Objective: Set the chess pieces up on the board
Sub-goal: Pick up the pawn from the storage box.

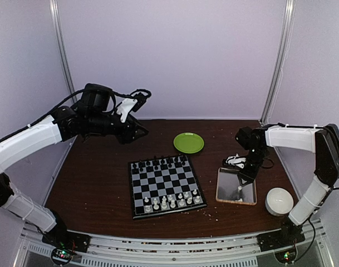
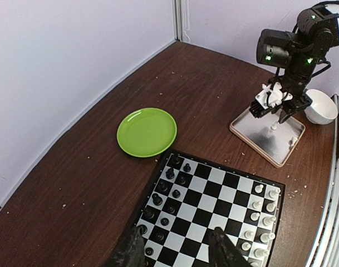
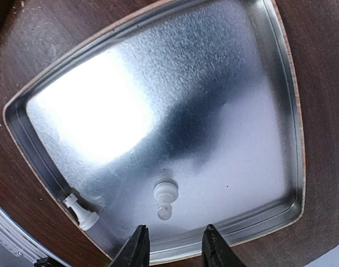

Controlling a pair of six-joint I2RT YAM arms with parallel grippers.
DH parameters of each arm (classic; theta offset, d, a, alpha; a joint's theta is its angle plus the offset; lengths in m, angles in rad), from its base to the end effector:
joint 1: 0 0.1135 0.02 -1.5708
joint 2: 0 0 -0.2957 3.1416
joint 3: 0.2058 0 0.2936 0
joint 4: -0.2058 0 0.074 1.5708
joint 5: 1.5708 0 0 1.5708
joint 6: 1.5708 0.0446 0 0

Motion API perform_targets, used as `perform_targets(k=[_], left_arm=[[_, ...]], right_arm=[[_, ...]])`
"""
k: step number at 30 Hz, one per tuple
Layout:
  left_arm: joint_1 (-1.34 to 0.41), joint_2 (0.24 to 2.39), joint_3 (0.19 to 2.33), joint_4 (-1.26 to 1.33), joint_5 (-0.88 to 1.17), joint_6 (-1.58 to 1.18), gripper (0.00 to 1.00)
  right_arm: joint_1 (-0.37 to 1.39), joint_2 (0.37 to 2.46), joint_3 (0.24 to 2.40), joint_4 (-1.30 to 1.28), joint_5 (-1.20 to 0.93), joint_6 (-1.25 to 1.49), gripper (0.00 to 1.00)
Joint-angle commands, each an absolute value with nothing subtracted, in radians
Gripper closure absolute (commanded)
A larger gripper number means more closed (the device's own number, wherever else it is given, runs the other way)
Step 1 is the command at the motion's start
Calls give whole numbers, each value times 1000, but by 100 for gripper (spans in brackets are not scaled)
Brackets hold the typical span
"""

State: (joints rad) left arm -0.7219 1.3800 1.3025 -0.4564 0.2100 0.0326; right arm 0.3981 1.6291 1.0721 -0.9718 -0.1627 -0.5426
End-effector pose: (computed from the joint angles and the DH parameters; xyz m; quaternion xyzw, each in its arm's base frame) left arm 0.2613 -0.2425 0.3815 0.3665 0.7839 -0.2522 0.4331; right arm 0.2902 0.1299 0.1898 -0.4531 0.8875 0.0795 0.0267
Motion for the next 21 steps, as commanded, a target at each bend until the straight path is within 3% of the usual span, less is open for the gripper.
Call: perform_targets(k=[1,11,21], left_arm=[[-724,1344,1308,-393,186,53,59],[-723,1369,1313,-399,196,58,59],[-723,1382,1315,-403,199,62,59]], right_arm=[[417,1660,1065,-966,-107,-528,68],[434,1685,1055,-946,-125,-529,70],[437,1713,1065,-944,-143,-528,89]])
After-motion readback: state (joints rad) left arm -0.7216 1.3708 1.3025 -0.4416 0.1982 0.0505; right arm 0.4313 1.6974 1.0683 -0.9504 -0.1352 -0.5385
